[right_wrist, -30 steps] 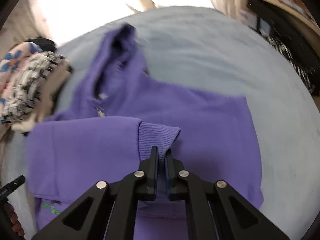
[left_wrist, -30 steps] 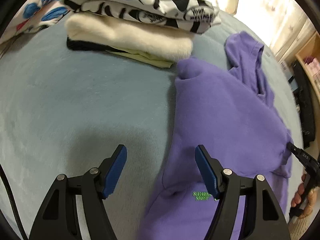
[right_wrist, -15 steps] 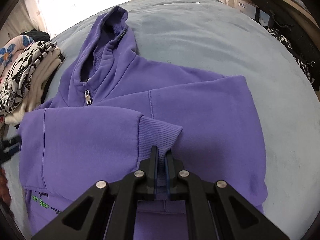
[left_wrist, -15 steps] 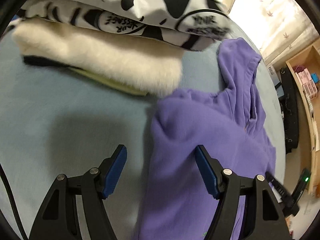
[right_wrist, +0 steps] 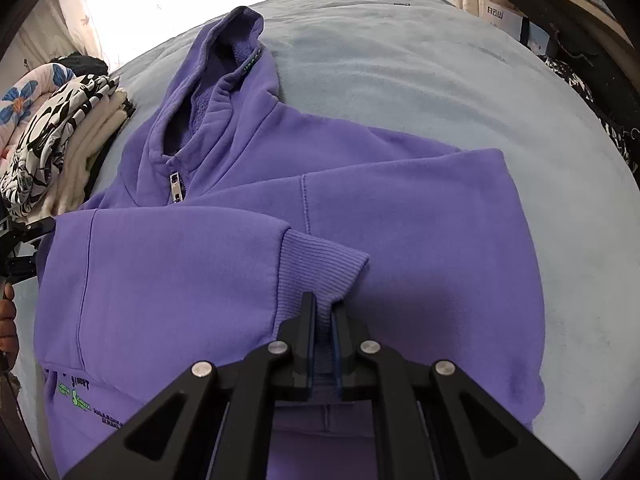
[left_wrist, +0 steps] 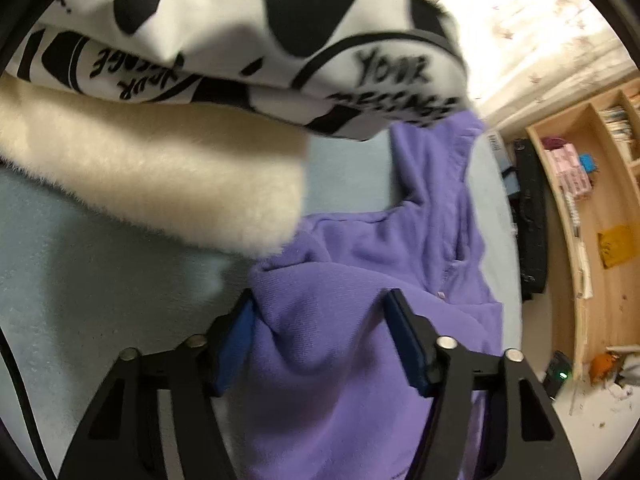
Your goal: Fold large clothes
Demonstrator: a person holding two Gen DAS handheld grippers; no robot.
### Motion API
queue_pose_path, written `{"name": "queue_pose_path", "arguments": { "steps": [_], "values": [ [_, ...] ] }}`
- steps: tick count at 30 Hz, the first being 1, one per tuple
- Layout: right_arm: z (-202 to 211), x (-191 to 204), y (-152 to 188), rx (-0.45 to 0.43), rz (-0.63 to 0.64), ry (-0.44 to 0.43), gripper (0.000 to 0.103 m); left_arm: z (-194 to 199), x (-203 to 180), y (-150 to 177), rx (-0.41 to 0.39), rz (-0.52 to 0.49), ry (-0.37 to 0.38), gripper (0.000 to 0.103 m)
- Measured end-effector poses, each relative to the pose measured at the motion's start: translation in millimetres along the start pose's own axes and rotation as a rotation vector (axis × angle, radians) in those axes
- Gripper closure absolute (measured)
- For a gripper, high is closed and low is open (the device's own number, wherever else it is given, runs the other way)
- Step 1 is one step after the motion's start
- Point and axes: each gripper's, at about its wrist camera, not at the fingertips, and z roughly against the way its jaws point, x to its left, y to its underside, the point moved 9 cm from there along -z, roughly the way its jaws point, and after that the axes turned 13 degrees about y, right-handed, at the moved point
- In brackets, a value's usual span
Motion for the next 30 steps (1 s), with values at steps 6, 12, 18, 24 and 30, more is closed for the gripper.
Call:
{"name": "queue_pose_path", "arguments": {
  "steps": [6,12,18,24,30],
  "values": [
    [-1.9,0.2,0.9,-0.007,-0.002,-0.001,0.096,10.4,1.2,-10.8,-0.067,0.027,0.051,0.054],
    [-1.8,1.1,1.3,-0.015,0.01,0.006,0.096,11.0,-3.3,-16.1,-0.072,-0.068,-0.069,0.081],
    [-1.5,1.5,1.3,-0.019,0.016,0.014,0.096,17.8,-29.4,-27.6,-0.032,-0.259,-0.252,0.091],
    [-1.3,4.9,-1.1,-0.044,0.04,0.038,0.096,19.2,-59.7,-41.9,0.003,-0.497,-0.4,0.092],
    [-8.0,2.3,-5.9,-0.045,0.019,0.069,0.081,-2.1,-32.6,-24.5,0.081,-0.676,-0.634,0.089]
  ]
}}
